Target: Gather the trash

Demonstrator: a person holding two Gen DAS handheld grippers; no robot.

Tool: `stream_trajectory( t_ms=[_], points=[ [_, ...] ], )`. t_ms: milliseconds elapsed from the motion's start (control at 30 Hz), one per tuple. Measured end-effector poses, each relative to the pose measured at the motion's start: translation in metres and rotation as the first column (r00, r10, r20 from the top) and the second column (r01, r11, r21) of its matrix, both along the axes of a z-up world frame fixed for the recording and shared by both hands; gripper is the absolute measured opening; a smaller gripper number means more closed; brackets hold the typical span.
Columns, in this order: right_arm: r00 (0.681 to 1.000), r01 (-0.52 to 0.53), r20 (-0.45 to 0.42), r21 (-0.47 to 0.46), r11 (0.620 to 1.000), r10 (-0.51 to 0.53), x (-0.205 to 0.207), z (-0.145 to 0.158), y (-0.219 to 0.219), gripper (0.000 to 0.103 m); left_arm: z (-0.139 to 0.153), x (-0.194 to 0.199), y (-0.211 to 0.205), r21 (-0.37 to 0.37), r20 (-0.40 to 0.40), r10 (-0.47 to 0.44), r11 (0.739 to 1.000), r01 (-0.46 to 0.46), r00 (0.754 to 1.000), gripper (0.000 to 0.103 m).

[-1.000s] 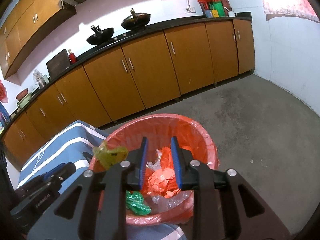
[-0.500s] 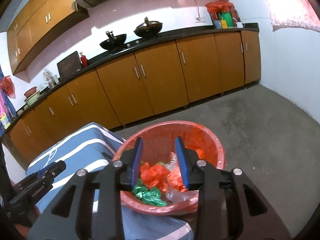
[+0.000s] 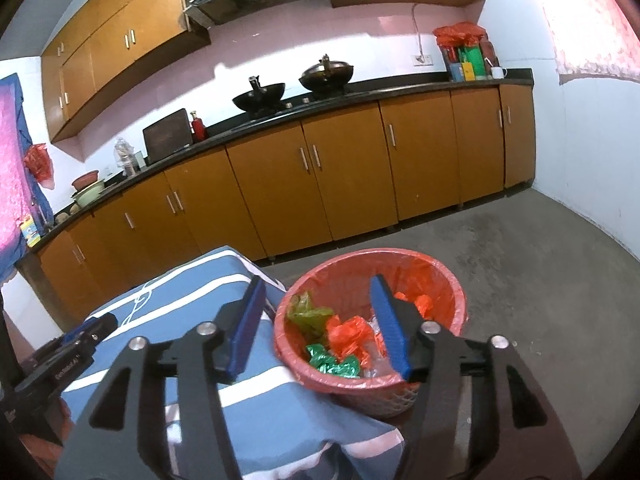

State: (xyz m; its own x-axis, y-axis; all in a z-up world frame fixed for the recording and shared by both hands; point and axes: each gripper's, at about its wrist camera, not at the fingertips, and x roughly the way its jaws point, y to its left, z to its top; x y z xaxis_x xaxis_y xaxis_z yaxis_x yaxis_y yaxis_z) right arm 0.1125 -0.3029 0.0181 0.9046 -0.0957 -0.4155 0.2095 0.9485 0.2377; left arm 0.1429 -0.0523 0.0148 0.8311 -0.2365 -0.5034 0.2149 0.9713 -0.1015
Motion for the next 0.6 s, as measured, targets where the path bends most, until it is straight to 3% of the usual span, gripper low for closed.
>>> stream_trajectory(
  t_ms=[267, 433, 600],
  points=[
    [0.999, 0.017, 0.043, -0.041, 0.999, -0.015, -0.04, 0.008, 0.015, 0.092, 0.007, -0.039, 0.018, 0.01, 0.058, 0.017, 1.0, -0.018, 0.998, 0.071],
    [0.997, 0.027, 0.077, -0.102, 0.994, -0.02, -0.06, 0.009, 0.026, 0.099, 0.004, -0.058, 0.023, 0.018, 0.084, 0.026, 0.999, -0.027, 0.996, 0.088],
    [0.995, 0.043, 0.094, -0.174, 0.984, -0.027, -0.076, 0.004, 0.037, 0.099, -0.001, -0.075, 0.026, 0.054, 0.124, 0.039, 0.998, -0.046, 0.992, 0.096]
  ],
)
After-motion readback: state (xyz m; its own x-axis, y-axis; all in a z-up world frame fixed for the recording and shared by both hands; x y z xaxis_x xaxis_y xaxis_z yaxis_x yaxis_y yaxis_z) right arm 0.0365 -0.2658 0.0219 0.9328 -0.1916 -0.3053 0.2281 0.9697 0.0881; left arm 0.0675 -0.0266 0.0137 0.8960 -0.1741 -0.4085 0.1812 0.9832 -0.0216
